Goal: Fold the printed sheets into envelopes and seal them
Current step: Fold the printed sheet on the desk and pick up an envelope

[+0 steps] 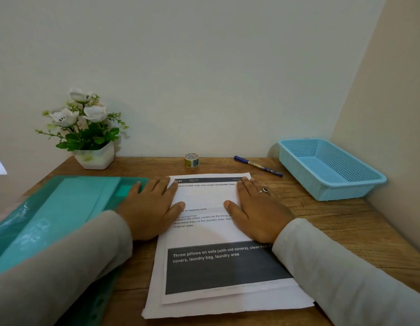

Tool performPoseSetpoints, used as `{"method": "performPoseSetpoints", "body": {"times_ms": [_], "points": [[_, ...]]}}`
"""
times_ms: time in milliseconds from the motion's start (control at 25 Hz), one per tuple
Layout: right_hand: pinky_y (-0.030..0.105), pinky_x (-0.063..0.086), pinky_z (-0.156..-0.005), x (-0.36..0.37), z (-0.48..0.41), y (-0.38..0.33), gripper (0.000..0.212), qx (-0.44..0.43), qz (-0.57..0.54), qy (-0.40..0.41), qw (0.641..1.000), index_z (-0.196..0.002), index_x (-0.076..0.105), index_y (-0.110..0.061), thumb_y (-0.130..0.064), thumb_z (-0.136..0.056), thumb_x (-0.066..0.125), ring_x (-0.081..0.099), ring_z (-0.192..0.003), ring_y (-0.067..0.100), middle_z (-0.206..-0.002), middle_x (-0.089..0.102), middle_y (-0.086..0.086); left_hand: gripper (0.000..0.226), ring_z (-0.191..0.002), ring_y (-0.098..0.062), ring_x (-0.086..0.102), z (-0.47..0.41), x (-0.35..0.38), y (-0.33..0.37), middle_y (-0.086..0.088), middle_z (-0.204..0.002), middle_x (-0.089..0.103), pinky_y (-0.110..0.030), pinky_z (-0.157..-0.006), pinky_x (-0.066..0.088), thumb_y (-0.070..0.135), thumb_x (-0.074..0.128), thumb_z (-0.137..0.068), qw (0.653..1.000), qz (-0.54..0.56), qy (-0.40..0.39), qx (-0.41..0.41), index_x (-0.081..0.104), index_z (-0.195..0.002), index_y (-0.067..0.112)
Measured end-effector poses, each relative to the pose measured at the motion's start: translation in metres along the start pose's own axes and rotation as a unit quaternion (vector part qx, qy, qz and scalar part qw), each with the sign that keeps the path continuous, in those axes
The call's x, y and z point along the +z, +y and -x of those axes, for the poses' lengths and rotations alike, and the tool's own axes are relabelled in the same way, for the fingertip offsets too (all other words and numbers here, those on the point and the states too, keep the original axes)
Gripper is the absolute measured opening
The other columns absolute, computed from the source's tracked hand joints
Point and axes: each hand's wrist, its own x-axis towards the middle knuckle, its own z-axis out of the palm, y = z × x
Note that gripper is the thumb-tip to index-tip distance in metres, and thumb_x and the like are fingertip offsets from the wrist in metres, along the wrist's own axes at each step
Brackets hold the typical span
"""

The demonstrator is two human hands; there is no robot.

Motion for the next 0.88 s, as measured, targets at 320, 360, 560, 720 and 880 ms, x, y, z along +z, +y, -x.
{"method": "performPoseSetpoints", "body": {"times_ms": [320, 360, 560, 720, 880], "points": [[0.042, 0.005, -0.129, 0.003, -0.003, -0.058, 0.068, -0.143, -0.009, 0.019, 0.989, -0.163, 0.011, -0.013, -0.051, -0.108, 0.023, 0.004, -0.159, 0.021, -0.172, 0.007, 0.007, 0.07, -0.154, -0.02, -0.008, -0.001, 0.009, 0.0, -0.001, -0.167, -0.01, -0.054, -0.123, 0.003, 0.059, 0.01, -0.1, 0.999, 0.032, 0.013, -0.007, -0.007, -0.158, 0.024], [0.041, 0.004, -0.129, 0.004, -0.005, -0.064, 0.068, -0.153, -0.011, 0.02, 0.988, -0.164, 0.01, -0.014, -0.051, -0.108, 0.022, 0.003, -0.159, 0.02, -0.172, 0.006, 0.006, 0.07, -0.154, -0.02, -0.008, -0.002, 0.01, 0.0, -0.001, -0.167, -0.01, -0.054, -0.123, 0.003, 0.059, 0.01, -0.1, 0.999, 0.031, 0.014, -0.007, -0.007, -0.158, 0.024], [0.04, -0.001, -0.128, 0.003, -0.009, -0.042, 0.073, -0.136, -0.016, 0.003, 0.991, -0.164, 0.003, -0.018, -0.059, -0.106, 0.019, -0.004, -0.159, 0.017, -0.173, -0.002, 0.001, 0.071, -0.153, -0.019, -0.009, -0.003, 0.01, -0.002, 0.0, -0.167, -0.01, -0.053, -0.124, 0.003, 0.06, 0.009, -0.1, 0.999, 0.031, 0.014, -0.003, -0.008, -0.158, 0.023], [0.039, -0.001, -0.126, -0.003, -0.005, 0.005, 0.076, -0.062, -0.012, 0.0, 0.998, -0.164, 0.003, -0.02, -0.064, -0.104, 0.019, -0.004, -0.158, 0.017, -0.172, -0.003, -0.002, 0.072, -0.154, -0.019, -0.007, -0.001, 0.009, -0.003, 0.0, -0.167, -0.009, -0.053, -0.124, 0.004, 0.06, 0.009, -0.099, 1.0, 0.028, 0.006, 0.0, -0.006, -0.158, 0.022], [0.043, 0.006, -0.128, -0.008, -0.004, 0.027, 0.08, -0.03, -0.024, 0.001, 0.999, -0.164, 0.009, -0.021, -0.068, -0.101, 0.026, 0.001, -0.159, 0.017, -0.172, 0.001, -0.003, 0.075, -0.153, -0.02, 0.005, -0.001, 0.003, -0.006, 0.0, -0.167, 0.002, -0.052, -0.123, 0.013, 0.063, 0.016, -0.098, 0.999, 0.033, 0.009, 0.018, 0.003, -0.159, 0.021]]}}
